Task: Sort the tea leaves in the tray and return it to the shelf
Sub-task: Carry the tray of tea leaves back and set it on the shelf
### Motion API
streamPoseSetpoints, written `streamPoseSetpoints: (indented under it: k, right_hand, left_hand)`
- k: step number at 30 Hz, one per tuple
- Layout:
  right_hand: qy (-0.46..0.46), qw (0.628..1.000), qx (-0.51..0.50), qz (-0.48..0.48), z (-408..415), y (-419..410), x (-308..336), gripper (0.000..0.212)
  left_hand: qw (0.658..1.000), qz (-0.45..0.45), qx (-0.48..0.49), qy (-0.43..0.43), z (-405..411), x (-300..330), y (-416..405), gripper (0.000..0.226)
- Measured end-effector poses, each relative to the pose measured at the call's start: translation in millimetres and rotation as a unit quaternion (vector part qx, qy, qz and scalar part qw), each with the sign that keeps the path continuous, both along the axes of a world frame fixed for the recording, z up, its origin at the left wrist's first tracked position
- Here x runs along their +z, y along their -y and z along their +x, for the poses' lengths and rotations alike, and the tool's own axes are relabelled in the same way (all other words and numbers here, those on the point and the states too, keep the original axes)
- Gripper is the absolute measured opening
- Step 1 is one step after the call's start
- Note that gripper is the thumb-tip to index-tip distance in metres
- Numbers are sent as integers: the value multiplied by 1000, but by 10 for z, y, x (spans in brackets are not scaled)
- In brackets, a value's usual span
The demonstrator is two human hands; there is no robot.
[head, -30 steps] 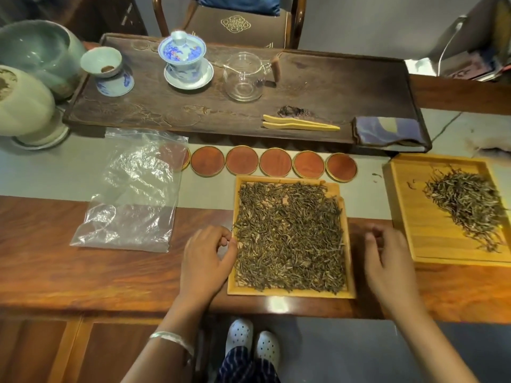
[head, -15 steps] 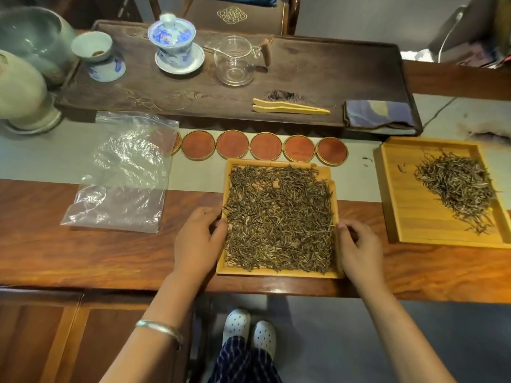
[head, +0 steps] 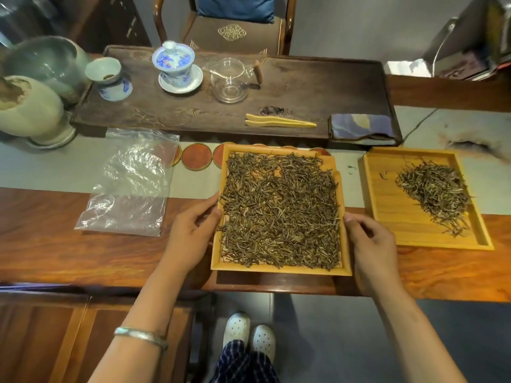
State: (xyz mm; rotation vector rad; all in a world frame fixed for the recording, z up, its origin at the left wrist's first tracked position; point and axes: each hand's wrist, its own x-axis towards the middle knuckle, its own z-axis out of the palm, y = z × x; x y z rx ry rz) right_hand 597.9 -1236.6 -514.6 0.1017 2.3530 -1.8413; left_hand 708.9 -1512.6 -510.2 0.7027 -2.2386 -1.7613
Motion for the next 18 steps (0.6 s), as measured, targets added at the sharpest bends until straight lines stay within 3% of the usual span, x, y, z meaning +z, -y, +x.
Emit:
streamPoseSetpoints:
  k: [5, 10, 18]
  right_hand:
    - [8, 998, -49, -47, -173, -222, 656, 12]
    - [-44, 993, -90, -64, -337, -598, 1397, 15]
    - [-126, 976, -174, -34, -312, -1402, 2356, 21]
  left_hand:
    - [999, 12, 9, -40, -265, 708, -164, 34]
    - [994, -16, -53, -91, -695, 1581, -530, 31]
    - [980, -22, -151, -129, -1198, 2373, -1324, 30]
